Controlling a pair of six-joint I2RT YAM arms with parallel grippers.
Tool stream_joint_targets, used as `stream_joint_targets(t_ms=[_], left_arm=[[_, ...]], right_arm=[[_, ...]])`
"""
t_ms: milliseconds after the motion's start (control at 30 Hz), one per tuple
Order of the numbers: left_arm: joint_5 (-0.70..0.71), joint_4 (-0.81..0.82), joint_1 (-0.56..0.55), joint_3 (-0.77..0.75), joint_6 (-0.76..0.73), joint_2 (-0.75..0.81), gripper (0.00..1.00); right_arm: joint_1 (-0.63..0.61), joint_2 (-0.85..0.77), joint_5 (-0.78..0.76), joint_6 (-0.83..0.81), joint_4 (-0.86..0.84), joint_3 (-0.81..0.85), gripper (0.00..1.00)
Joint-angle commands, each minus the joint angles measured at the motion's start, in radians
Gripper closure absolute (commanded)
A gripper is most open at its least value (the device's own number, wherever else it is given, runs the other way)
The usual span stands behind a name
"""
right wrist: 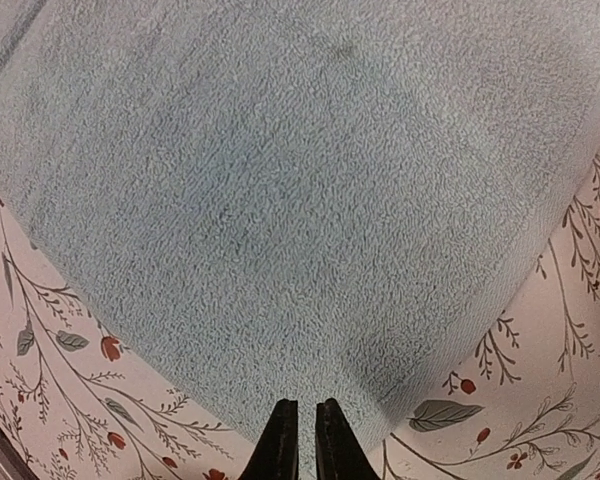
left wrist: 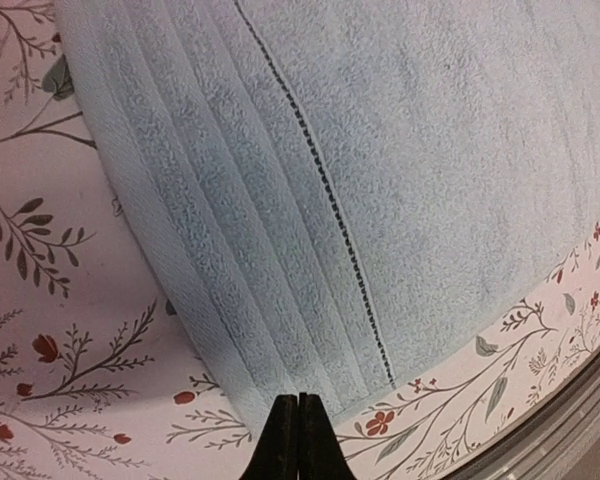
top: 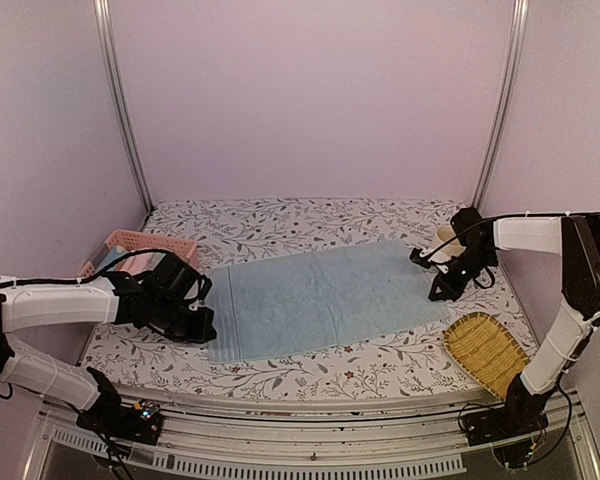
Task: Roll the towels
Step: Put down the towel at the center of the board, then adjust the towel at the center of the board.
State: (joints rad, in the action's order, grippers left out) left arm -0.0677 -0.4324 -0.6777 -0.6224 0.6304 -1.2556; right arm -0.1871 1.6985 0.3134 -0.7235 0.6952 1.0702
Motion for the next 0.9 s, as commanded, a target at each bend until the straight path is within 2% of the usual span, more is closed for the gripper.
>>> stream_joint_targets(t_ms=[0,367,533,867], left_arm=[[-0.011,-0.023,-0.021,0.026,0.038,-0.018,1.00],[0.034,-0.073,-0.066,0.054,0.091,-0.104,1.00],[0.077,-0.175,-0.093,0.064,0.159,-0.072,1.00],[0.035,-0.201,-0.200,0.137,0.305,0.070,1.00]], right_arm=[[0.005,0.034,-0.068,0.017,0.021,-0.010,0.90],[0.029,0.102,-0.185,0.024,-0.030,-0.068,0.92],[0.054,0.095,-0.196,0.017,-0.031,-0.088,0.92],[0.055,-0.002,-0.175,-0.030,0.046,-0.141,0.92]])
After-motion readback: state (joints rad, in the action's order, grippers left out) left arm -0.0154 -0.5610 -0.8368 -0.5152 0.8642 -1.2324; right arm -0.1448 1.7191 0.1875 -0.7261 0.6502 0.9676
